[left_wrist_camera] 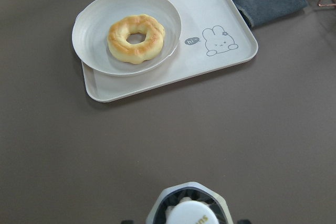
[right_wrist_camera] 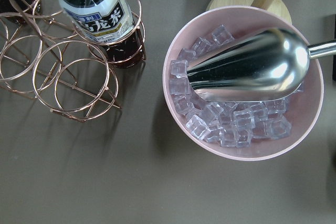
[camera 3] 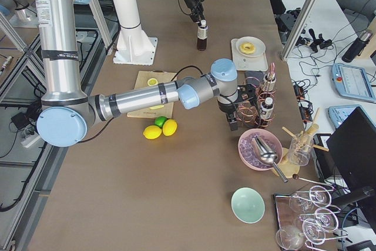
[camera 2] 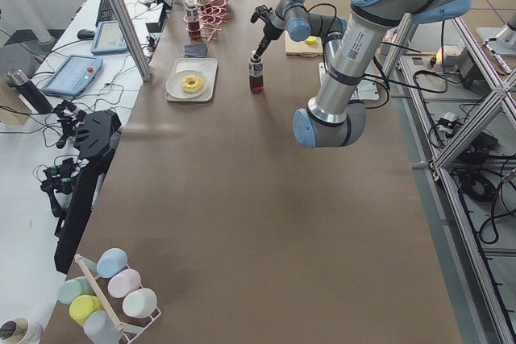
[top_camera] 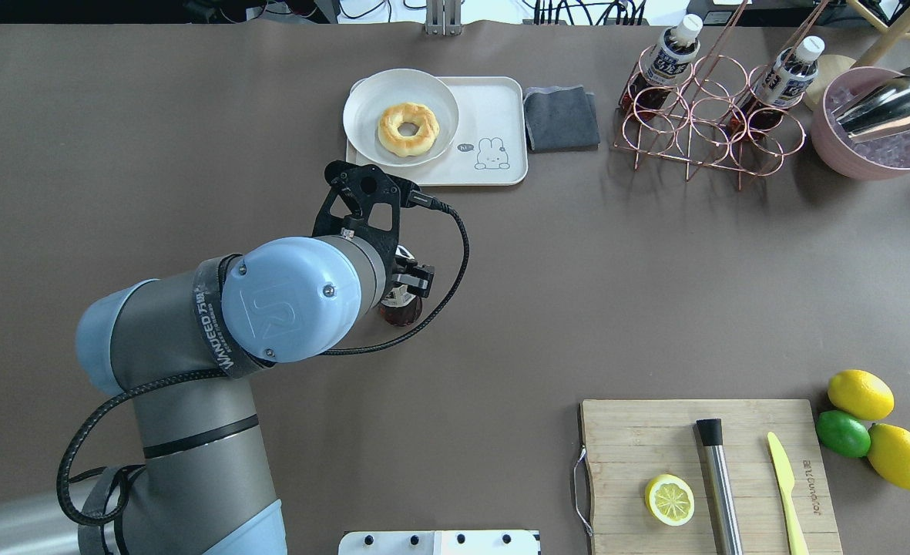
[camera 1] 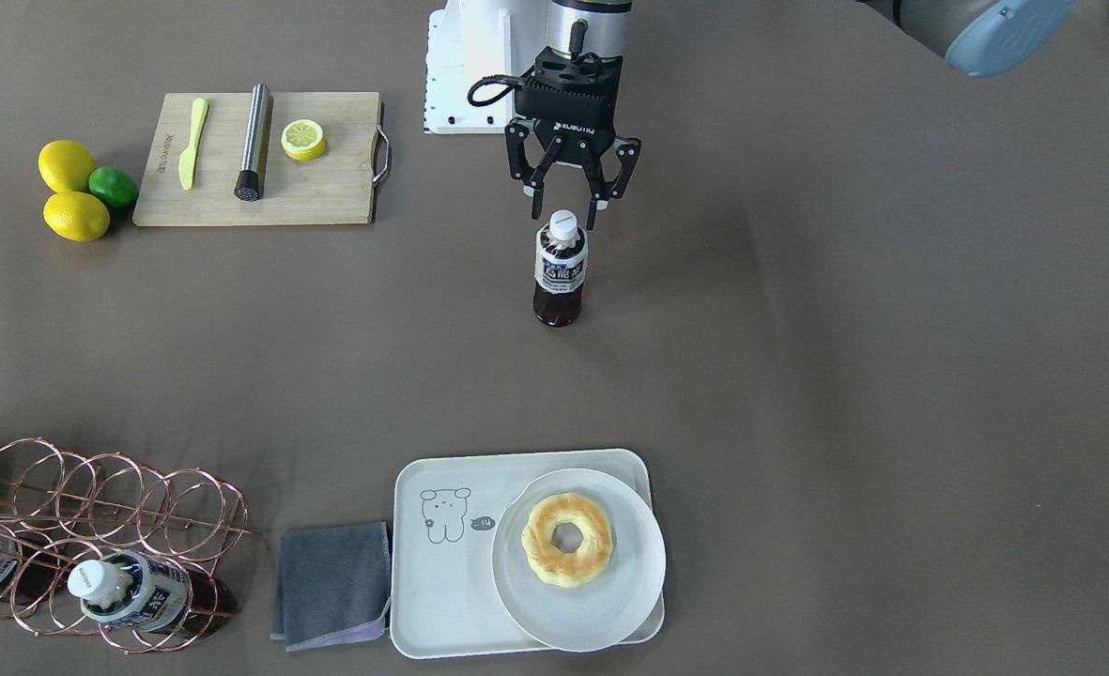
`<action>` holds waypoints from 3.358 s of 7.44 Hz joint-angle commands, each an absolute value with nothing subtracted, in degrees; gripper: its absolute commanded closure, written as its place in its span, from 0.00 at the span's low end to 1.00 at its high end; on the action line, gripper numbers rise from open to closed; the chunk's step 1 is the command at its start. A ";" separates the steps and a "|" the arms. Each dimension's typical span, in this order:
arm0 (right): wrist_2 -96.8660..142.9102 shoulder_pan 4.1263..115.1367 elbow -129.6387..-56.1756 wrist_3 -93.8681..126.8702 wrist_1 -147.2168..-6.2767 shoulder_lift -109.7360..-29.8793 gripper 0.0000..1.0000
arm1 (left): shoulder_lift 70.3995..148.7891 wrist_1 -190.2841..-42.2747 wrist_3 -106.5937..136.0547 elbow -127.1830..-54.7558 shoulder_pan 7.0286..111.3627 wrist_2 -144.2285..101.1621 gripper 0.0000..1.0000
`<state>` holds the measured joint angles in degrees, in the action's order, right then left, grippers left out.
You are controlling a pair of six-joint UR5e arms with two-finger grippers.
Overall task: Place tea on tray
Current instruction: 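Close the left gripper around the tea bottle's cap, then lift and carry the tea bottle with the left gripper onto the white tray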
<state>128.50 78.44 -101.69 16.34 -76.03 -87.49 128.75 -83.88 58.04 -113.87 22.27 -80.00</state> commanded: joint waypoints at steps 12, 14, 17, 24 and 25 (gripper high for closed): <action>128.41 78.40 -101.60 16.26 -75.94 -86.75 0.00 | 128.58 -85.78 57.83 -113.82 22.85 -80.16 0.42; 128.41 78.40 -101.60 16.26 -75.94 -86.84 0.00 | 128.41 -85.87 57.83 -113.47 22.94 -80.07 0.44; 128.41 78.40 -101.60 16.26 -75.94 -86.84 0.00 | 128.50 -85.96 57.92 -112.94 22.94 -80.07 0.74; 128.50 78.57 -101.69 16.44 -76.11 -86.84 0.00 | 140.41 -84.20 57.83 -104.64 33.47 -90.24 1.00; 128.58 79.36 -101.60 16.26 -76.46 -86.84 0.01 | 145.32 -84.29 57.83 -99.37 36.01 -92.00 1.00</action>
<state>128.49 78.54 -101.68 16.42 -76.03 -86.84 137.85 -84.33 57.86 -107.48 31.95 -89.17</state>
